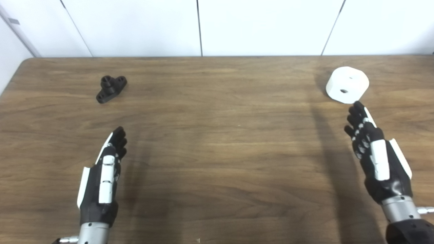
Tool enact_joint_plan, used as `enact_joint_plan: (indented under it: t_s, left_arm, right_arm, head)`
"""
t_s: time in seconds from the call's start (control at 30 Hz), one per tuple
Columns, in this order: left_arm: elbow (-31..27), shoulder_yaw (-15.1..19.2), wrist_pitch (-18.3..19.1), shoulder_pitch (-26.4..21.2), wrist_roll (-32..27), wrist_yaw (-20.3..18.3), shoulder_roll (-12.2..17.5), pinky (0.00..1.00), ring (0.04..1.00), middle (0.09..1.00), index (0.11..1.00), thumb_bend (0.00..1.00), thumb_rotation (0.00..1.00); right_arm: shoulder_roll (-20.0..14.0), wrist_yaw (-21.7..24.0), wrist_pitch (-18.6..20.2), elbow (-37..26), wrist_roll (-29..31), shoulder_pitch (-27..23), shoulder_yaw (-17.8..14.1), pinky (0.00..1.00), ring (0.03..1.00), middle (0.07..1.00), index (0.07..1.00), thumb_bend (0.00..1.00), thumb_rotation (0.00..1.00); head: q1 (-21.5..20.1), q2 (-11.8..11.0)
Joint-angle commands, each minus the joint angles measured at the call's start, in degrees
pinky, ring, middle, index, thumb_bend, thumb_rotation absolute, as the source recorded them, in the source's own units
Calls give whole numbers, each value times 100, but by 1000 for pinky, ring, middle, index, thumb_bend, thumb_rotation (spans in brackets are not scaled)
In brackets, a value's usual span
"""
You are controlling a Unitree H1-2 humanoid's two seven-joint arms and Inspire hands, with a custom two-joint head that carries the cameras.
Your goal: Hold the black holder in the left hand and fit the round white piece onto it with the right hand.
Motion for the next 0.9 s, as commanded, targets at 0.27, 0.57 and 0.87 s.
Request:
enact_joint_plan:
  t_s: [0.27, 0.57, 0.87]
  left_arm:
    - [340, -311, -711, 210, 383, 143, -454, 922, 946, 941, 922, 432, 910]
    - [679, -422, -995, 141, 485, 204, -446, 919, 950, 940, 921, 430, 882]
    - [811, -503, -1174, 111, 516, 275, -447, 896, 942, 933, 912, 443, 816]
  right_arm:
    - [-264, 282, -970, 525, 285, 101, -106, 1000, 1000, 1000, 999, 743, 1000]
    - [-249, 322, -1505, 955, 189, 18, -56, 1000, 1000, 1000, 989, 690, 1000]
    - [-295, 327, -1596, 1038, 161, -2, -62, 1000, 1000, 1000, 994, 670, 1000]
  head:
    - [545, -765]
    - [785, -1176]
    - [769, -1297]
